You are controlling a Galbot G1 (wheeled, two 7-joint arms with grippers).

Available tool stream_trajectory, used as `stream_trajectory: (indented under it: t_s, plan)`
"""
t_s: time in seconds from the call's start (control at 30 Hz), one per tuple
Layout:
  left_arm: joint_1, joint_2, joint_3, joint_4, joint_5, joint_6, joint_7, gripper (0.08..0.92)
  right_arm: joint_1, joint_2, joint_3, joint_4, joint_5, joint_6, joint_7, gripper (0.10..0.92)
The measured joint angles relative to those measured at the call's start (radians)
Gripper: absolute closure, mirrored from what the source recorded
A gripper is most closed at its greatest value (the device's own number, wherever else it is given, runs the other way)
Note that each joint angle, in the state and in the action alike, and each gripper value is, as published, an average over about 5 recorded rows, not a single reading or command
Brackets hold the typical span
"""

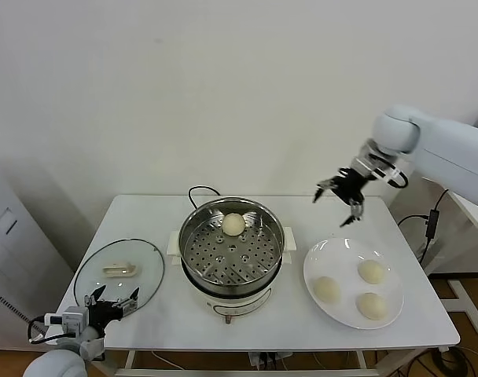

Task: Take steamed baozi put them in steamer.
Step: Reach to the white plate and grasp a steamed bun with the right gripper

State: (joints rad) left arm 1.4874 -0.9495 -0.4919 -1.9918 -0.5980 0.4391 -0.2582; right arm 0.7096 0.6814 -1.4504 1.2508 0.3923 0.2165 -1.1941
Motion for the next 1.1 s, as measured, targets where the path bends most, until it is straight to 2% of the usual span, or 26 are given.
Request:
stream_trajectory:
  t_s: [0.4, 1.1]
  plan:
    - [-0.001, -0.005, 0.001, 0.001, 0.001, 0.003, -0.001, 0.177, -0.157, -0.057, 0.022, 0.028, 0.040, -0.188, 0.095, 0.203]
    - [0.004, -0.006, 0.000, 0.006, 0.003, 0.001, -0.002, 0.177, -0.431, -0.027, 0.144, -0.005, 0.000, -0.275, 0.186, 0.204]
